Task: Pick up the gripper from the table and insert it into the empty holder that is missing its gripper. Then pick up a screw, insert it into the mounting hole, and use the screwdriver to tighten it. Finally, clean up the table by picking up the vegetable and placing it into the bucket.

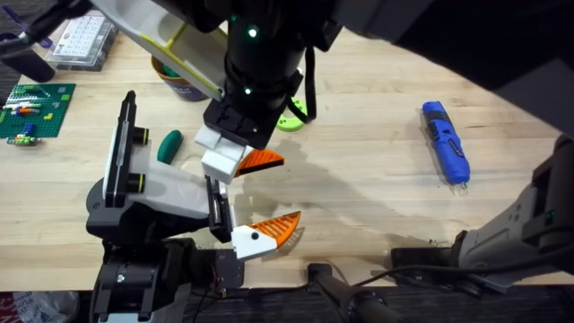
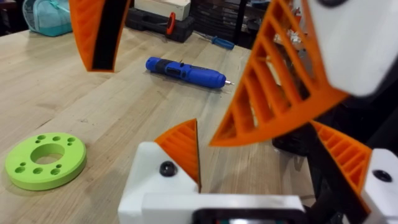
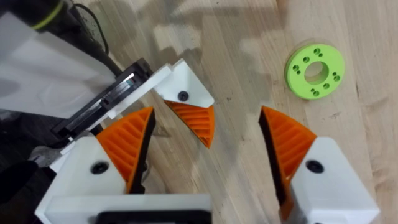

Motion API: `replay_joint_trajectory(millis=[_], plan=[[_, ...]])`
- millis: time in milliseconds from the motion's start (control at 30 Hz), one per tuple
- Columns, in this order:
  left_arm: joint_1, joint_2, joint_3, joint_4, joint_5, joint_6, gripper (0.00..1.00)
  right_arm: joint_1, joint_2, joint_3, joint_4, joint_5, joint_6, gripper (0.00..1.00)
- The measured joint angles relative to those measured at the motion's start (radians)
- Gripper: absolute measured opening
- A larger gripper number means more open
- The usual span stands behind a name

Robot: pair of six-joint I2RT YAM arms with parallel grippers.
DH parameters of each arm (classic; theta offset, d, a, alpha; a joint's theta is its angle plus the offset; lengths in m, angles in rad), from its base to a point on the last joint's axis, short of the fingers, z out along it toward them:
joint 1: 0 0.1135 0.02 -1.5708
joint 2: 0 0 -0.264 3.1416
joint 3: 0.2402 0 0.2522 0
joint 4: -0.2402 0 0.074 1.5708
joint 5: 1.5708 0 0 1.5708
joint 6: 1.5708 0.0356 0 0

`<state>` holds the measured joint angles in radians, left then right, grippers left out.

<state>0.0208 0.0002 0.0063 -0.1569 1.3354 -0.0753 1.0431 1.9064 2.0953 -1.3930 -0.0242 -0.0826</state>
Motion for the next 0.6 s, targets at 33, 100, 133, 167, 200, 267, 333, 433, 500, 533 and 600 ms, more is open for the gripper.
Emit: replay_joint_trajectory(millis=[33,100,133,167,200,267,333,433,500,533,600], plan=[[0.0,0.0,0.0,0.003,0.0,0.0,0.985,0.0,0.0,0.0,0.0,0.0,0.0,0.978],[0.0,0.0,0.0,0.003,0.0,0.0,0.988,0.0,0.0,0.0,-0.003,0.0,0.0,0.978],[0.0,0.0,0.0,0.003,0.0,-0.001,0.987,0.0,0.0,0.0,-0.003,0.0,0.0,0.978],[0.0,0.0,0.0,0.003,0.0,-0.001,0.987,0.0,0.0,0.0,-0.002,0.0,0.0,0.978],[0.0,0.0,0.0,0.003,0.0,-0.001,0.987,0.0,0.0,0.0,-0.002,0.0,0.0,0.978],[0.0,0.0,0.0,0.003,0.001,-0.001,0.987,0.0,0.0,0.0,-0.002,0.0,0.0,0.978],[0.0,0.0,0.0,0.003,0.001,-0.001,0.982,0.0,0.0,0.0,-0.002,0.0,0.0,0.978],[0.0,0.0,0.0,0.003,0.001,-0.006,0.862,0.0,0.0,0.0,-0.002,0.0,0.0,0.978],[0.0,0.0,0.0,0.003,0.003,-0.008,0.752,0.0,0.0,0.0,-0.002,0.0,0.0,0.978],[0.0,0.0,0.0,0.003,0.004,-0.007,0.702,0.0,0.0,0.0,-0.002,0.0,0.0,0.978],[0.0,0.0,0.0,0.003,0.004,-0.007,0.616,0.0,0.0,0.0,-0.002,0.0,0.0,0.978]])
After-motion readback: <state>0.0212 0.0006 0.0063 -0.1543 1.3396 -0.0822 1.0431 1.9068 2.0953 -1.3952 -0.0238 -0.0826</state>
